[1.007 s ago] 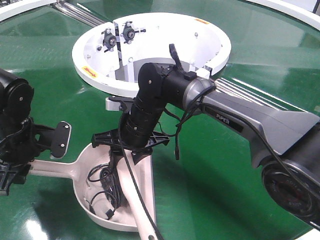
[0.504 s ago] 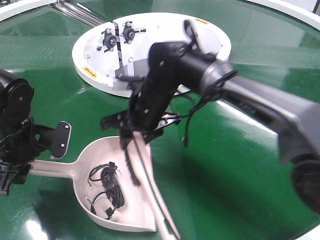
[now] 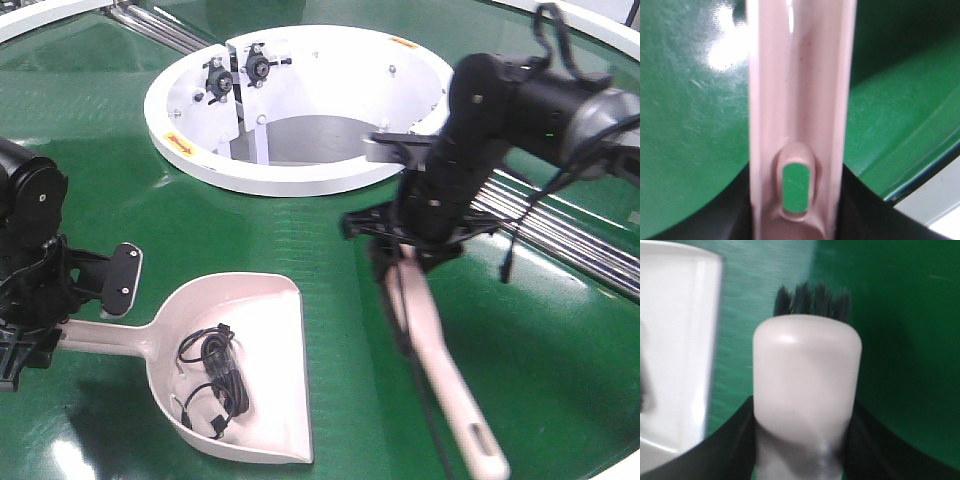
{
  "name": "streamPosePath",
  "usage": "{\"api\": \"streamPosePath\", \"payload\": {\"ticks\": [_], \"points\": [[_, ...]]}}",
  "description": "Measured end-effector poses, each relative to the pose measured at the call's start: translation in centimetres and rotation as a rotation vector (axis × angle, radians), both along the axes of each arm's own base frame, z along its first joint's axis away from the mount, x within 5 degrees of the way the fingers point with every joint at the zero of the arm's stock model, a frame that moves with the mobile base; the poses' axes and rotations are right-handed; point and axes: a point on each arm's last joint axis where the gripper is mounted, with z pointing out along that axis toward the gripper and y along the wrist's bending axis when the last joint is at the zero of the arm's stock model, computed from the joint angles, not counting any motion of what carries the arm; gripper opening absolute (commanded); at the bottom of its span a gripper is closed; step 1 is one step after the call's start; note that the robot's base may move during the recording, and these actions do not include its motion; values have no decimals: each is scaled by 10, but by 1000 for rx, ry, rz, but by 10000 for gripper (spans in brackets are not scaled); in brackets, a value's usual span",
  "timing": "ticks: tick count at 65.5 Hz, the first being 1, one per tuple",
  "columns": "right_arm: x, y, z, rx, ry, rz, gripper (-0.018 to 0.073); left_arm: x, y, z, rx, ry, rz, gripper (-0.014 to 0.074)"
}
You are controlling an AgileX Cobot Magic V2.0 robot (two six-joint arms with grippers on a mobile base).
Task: Clean and inspect green conveyor with broom and dustpan
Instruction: 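Carry the brush back to its spot with the right gripper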
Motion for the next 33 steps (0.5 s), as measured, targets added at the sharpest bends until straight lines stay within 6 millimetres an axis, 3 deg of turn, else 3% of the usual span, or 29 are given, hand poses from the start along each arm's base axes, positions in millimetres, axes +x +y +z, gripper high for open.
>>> {"api": "streamPosePath", "payload": {"ticks": [16, 33], "points": [[3, -32, -16, -47, 41, -28, -2, 0, 0, 0, 0, 0, 0, -22], [10, -41, -43, -75, 104, 1, -2, 0, 0, 0, 0, 0, 0, -22]]}}
